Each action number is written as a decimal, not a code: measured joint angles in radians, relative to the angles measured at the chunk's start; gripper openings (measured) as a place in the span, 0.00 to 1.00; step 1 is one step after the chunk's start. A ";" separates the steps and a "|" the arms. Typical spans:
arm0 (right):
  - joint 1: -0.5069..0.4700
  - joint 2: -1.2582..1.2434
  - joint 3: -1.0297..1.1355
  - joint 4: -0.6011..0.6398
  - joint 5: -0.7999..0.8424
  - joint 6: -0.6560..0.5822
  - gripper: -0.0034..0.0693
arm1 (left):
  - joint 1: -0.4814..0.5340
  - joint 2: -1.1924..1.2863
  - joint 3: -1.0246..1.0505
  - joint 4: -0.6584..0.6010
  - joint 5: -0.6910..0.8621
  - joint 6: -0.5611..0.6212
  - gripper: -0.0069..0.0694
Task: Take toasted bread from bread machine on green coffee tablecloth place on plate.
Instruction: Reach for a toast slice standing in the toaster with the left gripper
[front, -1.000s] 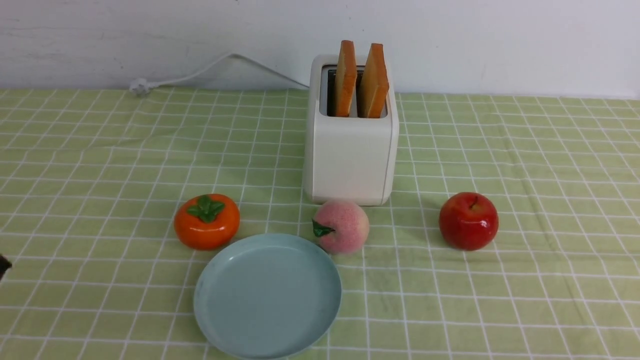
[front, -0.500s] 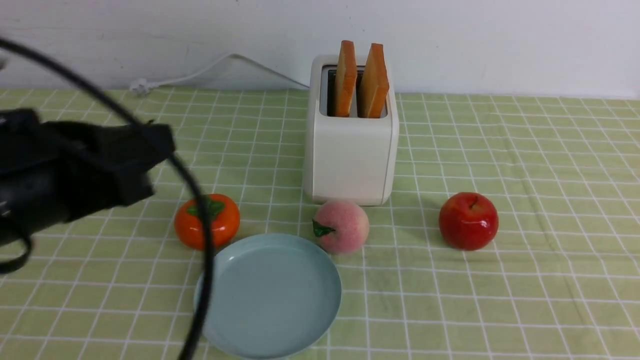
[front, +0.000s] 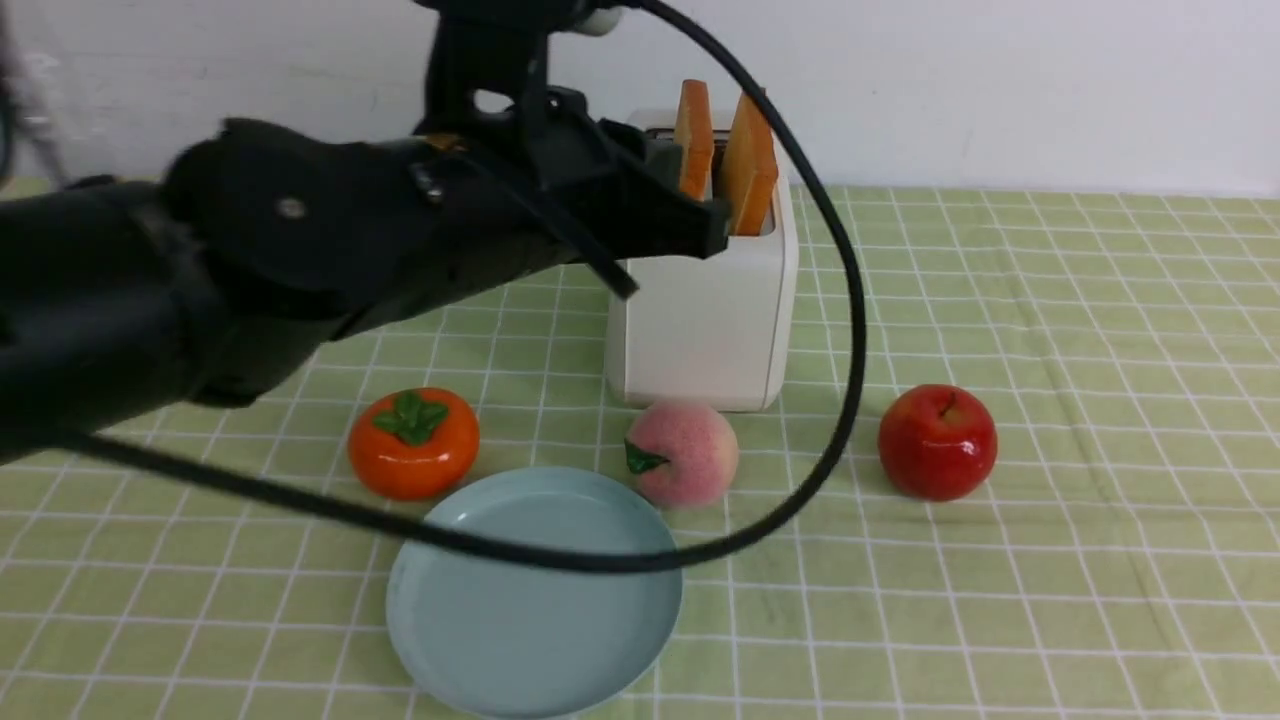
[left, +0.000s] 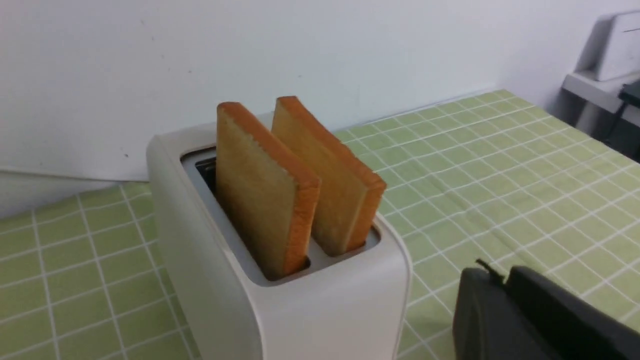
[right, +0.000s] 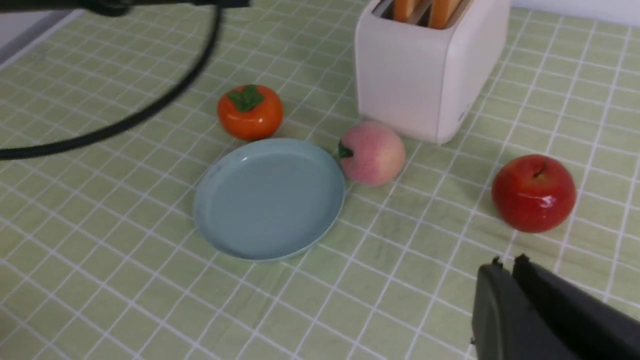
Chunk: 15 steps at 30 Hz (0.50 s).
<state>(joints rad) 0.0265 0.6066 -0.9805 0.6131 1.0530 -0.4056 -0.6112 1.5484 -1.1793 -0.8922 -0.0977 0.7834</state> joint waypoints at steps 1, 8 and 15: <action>0.006 0.006 -0.002 0.003 0.002 0.000 0.10 | 0.000 0.037 -0.022 -0.003 -0.001 0.000 0.26; 0.009 0.013 -0.003 0.005 0.007 -0.001 0.12 | -0.001 0.218 -0.152 -0.003 -0.025 0.000 0.63; 0.009 0.013 -0.003 0.004 0.008 -0.001 0.12 | 0.000 0.335 -0.257 -0.003 -0.149 0.000 0.69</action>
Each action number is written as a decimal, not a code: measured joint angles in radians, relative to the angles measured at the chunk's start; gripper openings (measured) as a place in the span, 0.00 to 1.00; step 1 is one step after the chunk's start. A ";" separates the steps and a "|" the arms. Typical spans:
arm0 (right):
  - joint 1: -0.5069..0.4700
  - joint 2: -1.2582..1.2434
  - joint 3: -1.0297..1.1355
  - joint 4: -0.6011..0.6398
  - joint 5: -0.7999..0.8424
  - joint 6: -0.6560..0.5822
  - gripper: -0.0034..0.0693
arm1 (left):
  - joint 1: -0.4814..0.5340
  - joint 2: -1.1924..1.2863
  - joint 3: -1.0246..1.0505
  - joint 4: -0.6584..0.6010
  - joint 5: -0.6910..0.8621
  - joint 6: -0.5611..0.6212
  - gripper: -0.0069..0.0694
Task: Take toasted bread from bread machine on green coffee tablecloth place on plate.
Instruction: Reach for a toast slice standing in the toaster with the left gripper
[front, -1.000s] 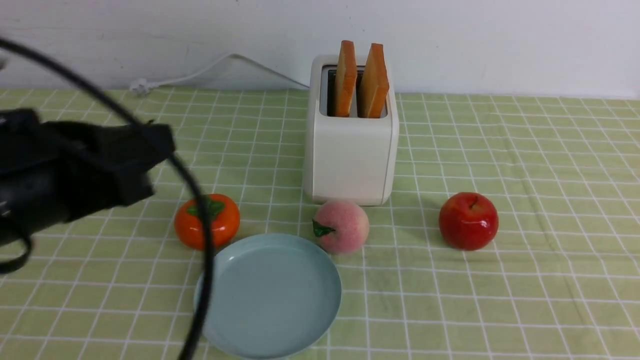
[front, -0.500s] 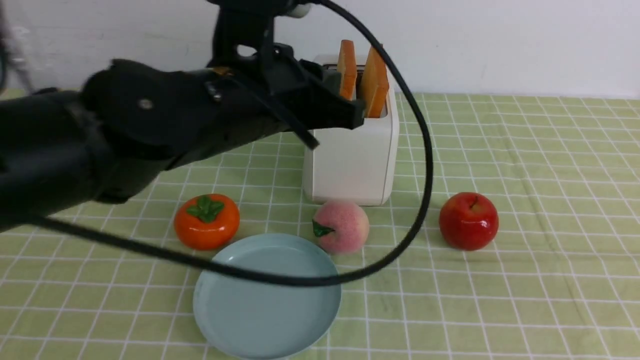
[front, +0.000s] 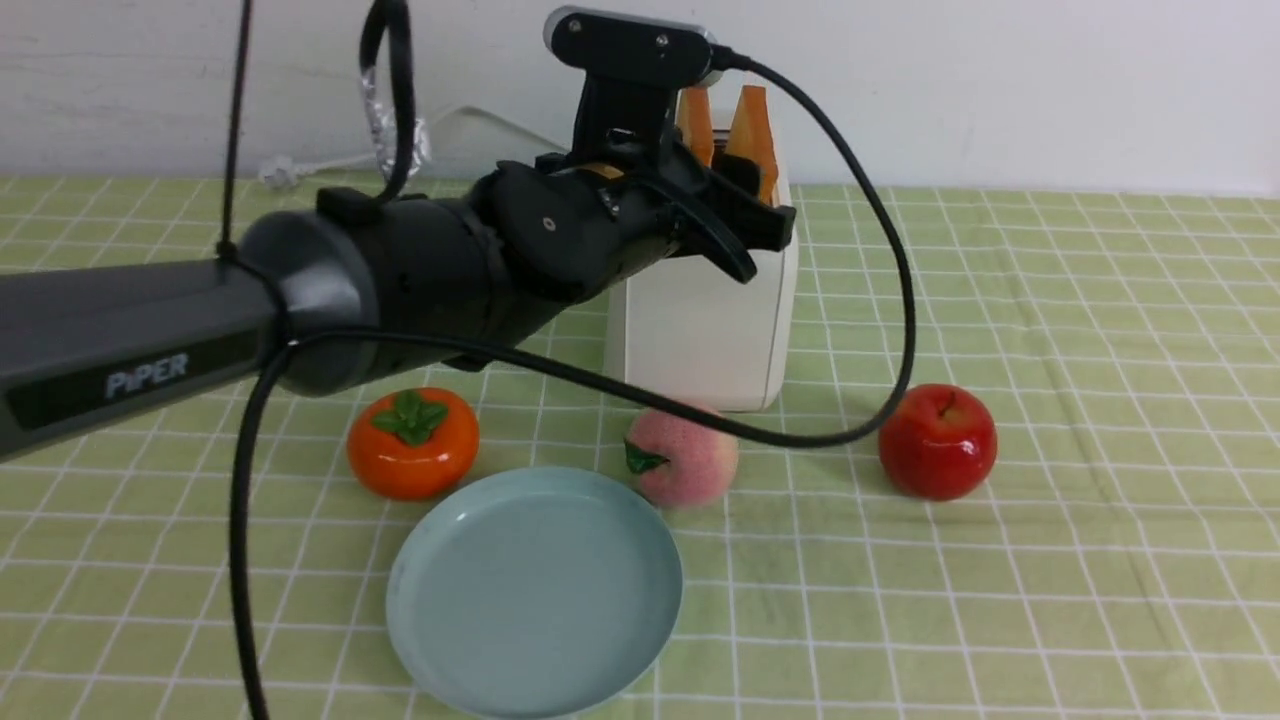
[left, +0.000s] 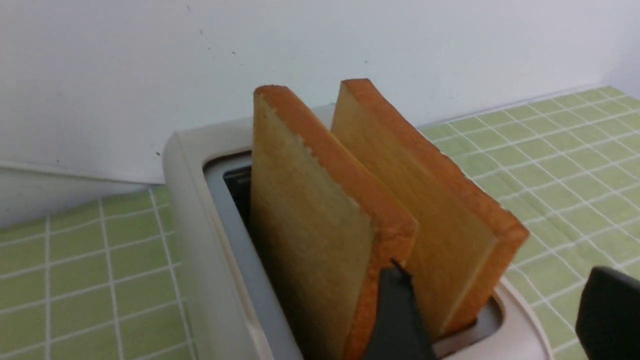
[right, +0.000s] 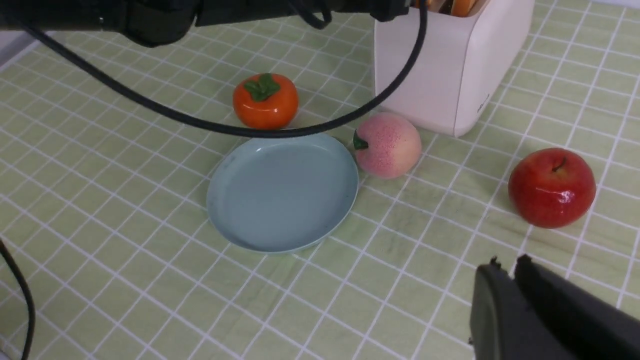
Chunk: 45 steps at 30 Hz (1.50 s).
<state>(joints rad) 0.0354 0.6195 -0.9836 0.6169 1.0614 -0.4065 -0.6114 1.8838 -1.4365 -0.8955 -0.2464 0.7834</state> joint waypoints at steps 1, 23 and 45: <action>0.000 0.000 0.000 0.000 0.000 0.000 0.12 | 0.000 0.006 -0.006 0.000 -0.003 0.000 0.69; 0.000 0.000 0.000 0.000 0.005 0.000 0.15 | 0.000 0.126 -0.101 0.037 -0.168 0.004 0.47; 0.000 0.000 -0.001 0.000 0.010 0.000 0.17 | 0.000 0.175 -0.101 0.116 -0.253 -0.050 0.42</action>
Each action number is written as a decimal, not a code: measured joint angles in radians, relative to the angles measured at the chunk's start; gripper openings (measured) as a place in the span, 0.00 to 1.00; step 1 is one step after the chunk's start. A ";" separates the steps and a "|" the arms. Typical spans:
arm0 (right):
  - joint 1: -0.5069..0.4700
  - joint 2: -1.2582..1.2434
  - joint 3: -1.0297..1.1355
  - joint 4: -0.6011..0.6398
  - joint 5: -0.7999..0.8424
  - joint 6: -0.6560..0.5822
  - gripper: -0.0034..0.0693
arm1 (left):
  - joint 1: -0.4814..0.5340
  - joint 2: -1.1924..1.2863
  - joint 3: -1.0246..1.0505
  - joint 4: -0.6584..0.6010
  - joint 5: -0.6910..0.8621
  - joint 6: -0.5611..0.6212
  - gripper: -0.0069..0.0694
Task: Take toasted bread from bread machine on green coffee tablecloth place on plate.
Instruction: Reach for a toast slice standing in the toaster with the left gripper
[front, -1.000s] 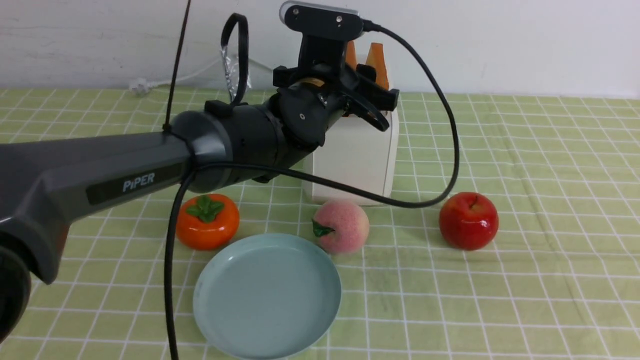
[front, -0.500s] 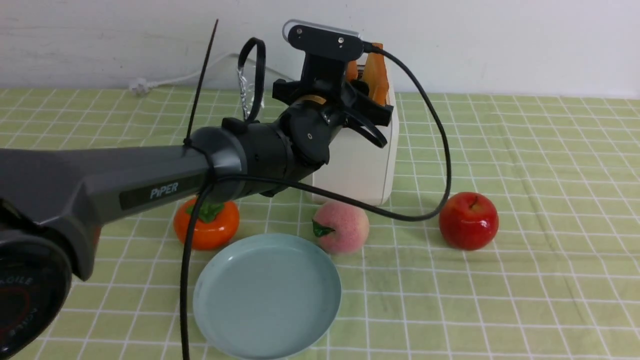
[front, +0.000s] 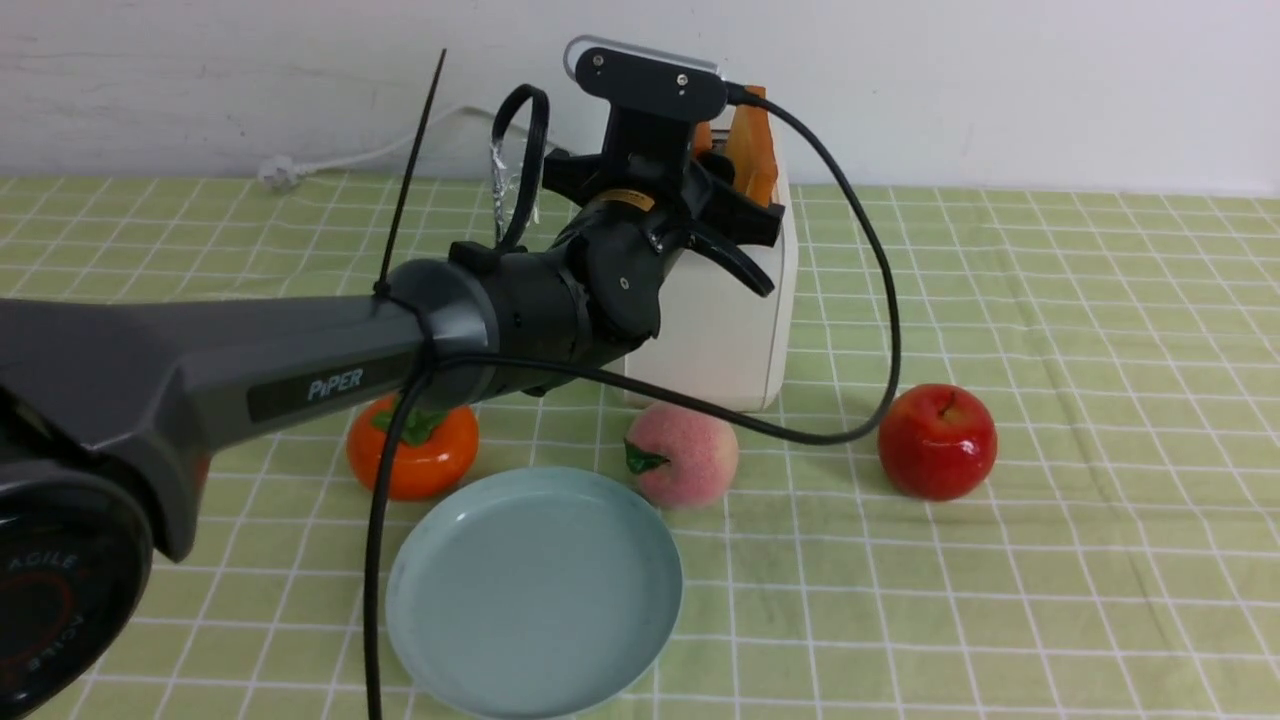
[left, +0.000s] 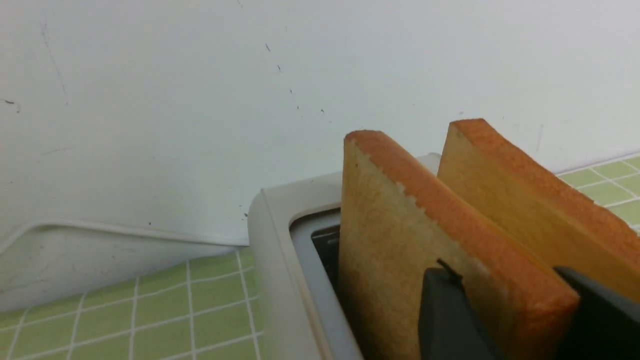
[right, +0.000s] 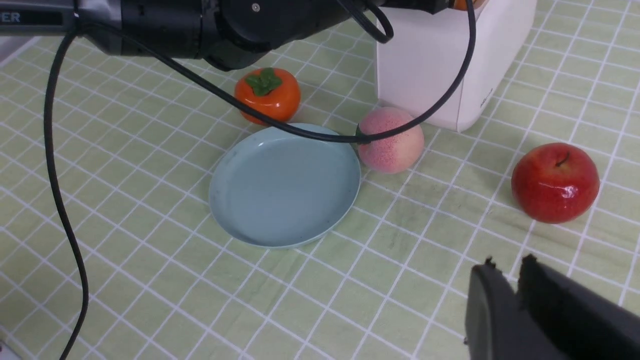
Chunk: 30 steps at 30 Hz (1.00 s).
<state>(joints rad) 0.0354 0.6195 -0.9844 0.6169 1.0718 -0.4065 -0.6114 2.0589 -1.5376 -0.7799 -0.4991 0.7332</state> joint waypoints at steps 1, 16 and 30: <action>0.000 0.000 0.000 0.000 0.000 0.000 0.17 | 0.000 0.000 0.000 0.002 -0.001 -0.007 0.40; 0.000 0.000 0.000 0.011 0.020 0.000 0.18 | 0.000 0.000 0.000 0.041 -0.004 -0.094 0.25; 0.000 0.000 0.000 0.020 -0.063 0.000 0.18 | 0.000 -0.092 0.000 0.037 -0.014 -0.093 0.23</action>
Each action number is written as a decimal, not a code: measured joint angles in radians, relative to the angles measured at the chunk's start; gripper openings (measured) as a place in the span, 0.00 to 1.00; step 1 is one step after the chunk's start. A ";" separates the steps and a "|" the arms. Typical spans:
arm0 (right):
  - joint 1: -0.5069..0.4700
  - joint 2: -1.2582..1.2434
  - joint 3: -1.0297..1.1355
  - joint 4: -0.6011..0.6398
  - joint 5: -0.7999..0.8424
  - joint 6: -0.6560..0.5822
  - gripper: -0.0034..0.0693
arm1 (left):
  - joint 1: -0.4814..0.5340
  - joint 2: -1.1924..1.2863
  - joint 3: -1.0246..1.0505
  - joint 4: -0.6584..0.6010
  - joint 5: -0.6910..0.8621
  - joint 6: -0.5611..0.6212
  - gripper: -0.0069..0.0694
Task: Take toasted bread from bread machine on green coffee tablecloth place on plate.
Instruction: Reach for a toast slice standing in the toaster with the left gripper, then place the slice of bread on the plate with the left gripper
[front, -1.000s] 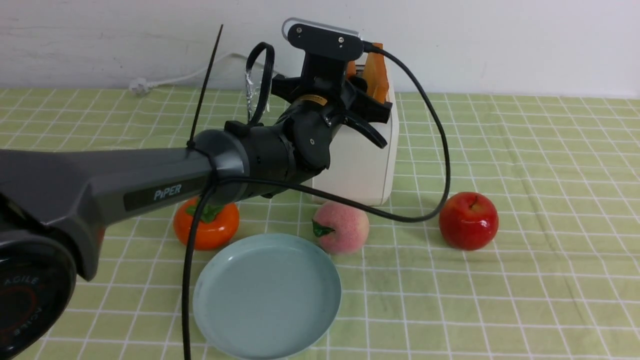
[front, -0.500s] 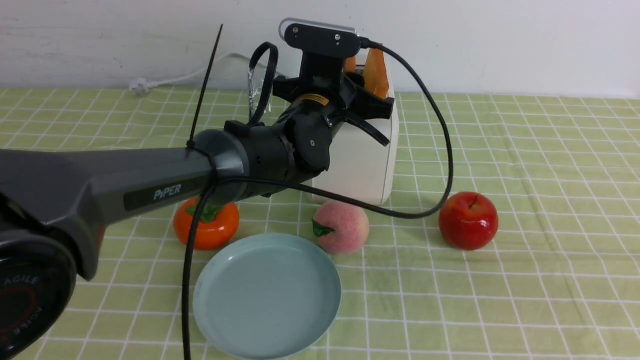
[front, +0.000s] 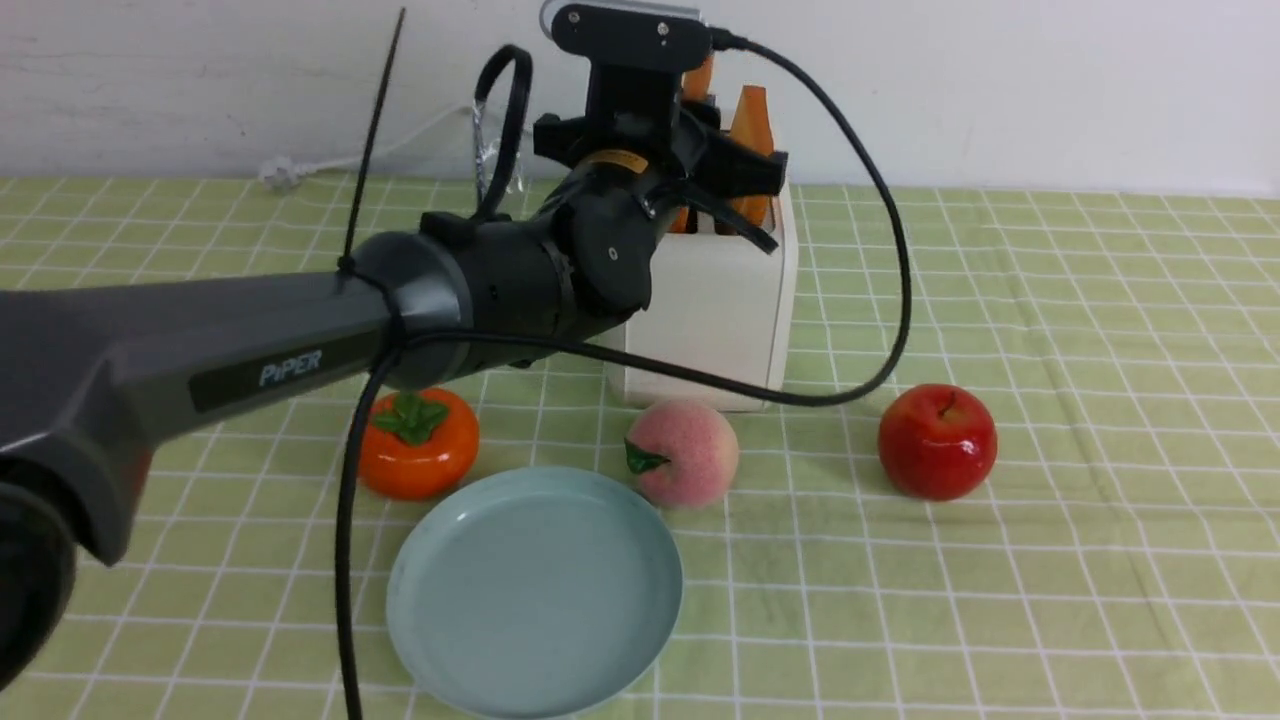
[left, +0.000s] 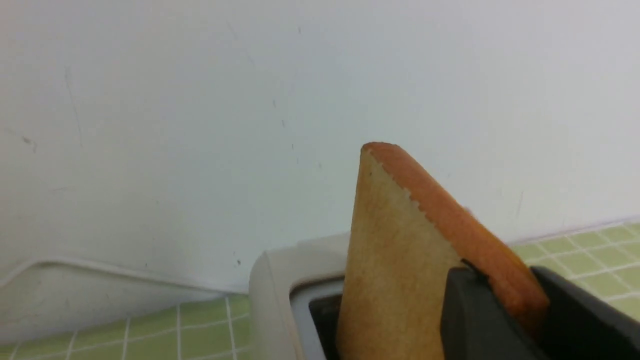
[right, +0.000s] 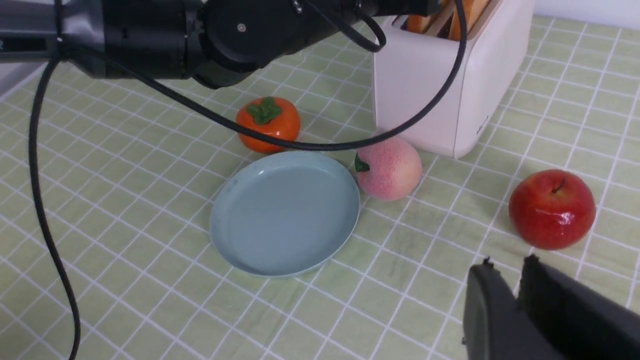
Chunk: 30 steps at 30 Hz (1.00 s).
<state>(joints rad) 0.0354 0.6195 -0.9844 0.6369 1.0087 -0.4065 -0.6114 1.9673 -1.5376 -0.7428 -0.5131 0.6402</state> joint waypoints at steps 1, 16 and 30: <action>0.000 0.000 0.000 0.000 -0.006 0.000 0.18 | 0.000 -0.020 0.000 0.000 -0.001 0.000 0.23; 0.000 0.000 0.000 0.141 -0.030 -0.064 0.02 | 0.000 -0.482 0.085 -0.493 0.159 0.444 0.22; 0.001 -0.024 0.000 0.186 0.045 -0.109 0.03 | -0.053 -1.013 0.693 -1.014 0.242 0.852 0.22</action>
<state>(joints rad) 0.0362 0.5952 -0.9844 0.8226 1.0536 -0.5150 -0.6643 0.9547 -0.8441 -1.7572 -0.2715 1.4927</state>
